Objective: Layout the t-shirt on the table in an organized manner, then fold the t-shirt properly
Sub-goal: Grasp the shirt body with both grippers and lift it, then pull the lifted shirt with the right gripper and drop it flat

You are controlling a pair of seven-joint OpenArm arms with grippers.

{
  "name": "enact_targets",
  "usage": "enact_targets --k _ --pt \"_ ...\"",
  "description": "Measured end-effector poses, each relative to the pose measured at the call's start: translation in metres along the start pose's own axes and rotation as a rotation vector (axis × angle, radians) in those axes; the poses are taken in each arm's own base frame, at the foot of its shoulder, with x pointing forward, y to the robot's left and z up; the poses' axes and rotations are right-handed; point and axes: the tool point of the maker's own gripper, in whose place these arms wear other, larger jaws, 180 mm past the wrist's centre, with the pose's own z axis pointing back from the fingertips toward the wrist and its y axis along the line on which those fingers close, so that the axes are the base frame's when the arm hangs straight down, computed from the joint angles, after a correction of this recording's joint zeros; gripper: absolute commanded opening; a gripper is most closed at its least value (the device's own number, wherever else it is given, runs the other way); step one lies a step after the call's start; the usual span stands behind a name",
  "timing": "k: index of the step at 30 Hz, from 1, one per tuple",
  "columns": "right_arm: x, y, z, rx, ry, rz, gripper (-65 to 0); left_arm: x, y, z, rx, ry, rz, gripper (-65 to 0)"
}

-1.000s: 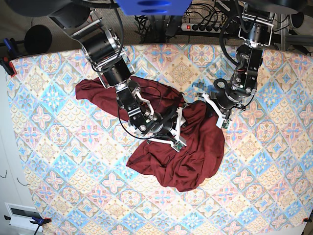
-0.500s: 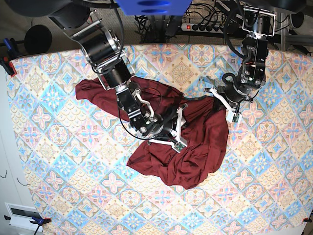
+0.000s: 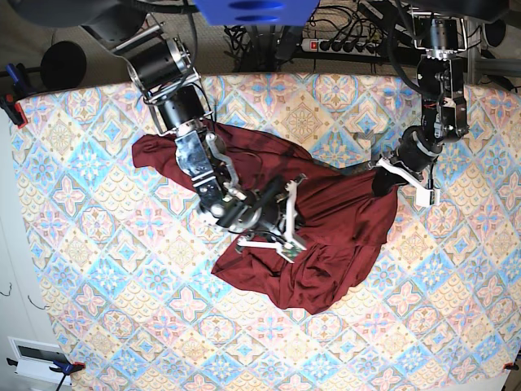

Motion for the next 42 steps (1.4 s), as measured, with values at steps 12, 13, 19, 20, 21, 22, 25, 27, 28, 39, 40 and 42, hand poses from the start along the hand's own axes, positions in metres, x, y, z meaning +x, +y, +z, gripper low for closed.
enact_targets --k 12,13,19,20,21,22,25,27,28,39,40,42 --pt "0.008 -0.111 0.080 -0.123 -0.237 -0.326 -64.4 0.001 0.012 0.003 0.039 0.009 0.001 -65.0" --pt "0.005 -0.117 0.084 -0.128 -0.240 -0.348 -64.4 0.001 0.013 0.004 0.041 0.009 0.001 -65.0" --pt "-0.005 -0.091 0.066 -0.051 -0.172 -0.330 -62.6 -0.012 0.006 0.002 0.030 0.084 0.004 -45.5" --pt "0.001 -0.077 0.059 -0.017 -0.169 -0.312 -60.7 -0.012 0.002 0.003 0.024 0.086 0.003 -38.9" --pt "0.010 -0.063 0.053 0.017 -0.180 -0.304 -58.0 -0.008 -0.002 0.006 0.020 0.076 -0.010 -32.8" --pt "0.019 -0.050 0.047 0.046 -0.194 -0.297 -55.0 -0.004 -0.009 0.010 0.006 0.067 -0.033 -26.8" --pt "0.039 -0.018 0.032 0.115 -0.209 -0.283 -44.9 0.010 -0.036 0.020 -0.053 0.032 -0.086 -15.0" --pt "0.034 -0.002 0.018 0.116 -0.151 -0.236 -38.6 0.006 -0.042 0.025 -0.066 0.046 -0.092 -12.9" --pt "0.031 0.008 0.012 0.130 -0.122 -0.215 -36.3 0.001 -0.043 0.027 -0.076 0.055 -0.077 -12.9" --pt "0.014 0.062 -0.035 0.188 -0.027 -0.114 -33.5 0.015 0.005 0.079 -0.051 -0.074 0.201 -12.9" --pt "0.010 0.061 -0.039 0.184 -0.023 -0.120 -33.5 0.014 0.005 0.080 -0.051 -0.075 0.205 -12.9" --pt "0.003 0.057 -0.045 0.178 0.000 -0.127 -33.5 0.013 0.005 0.080 -0.051 -0.071 0.209 -12.9"
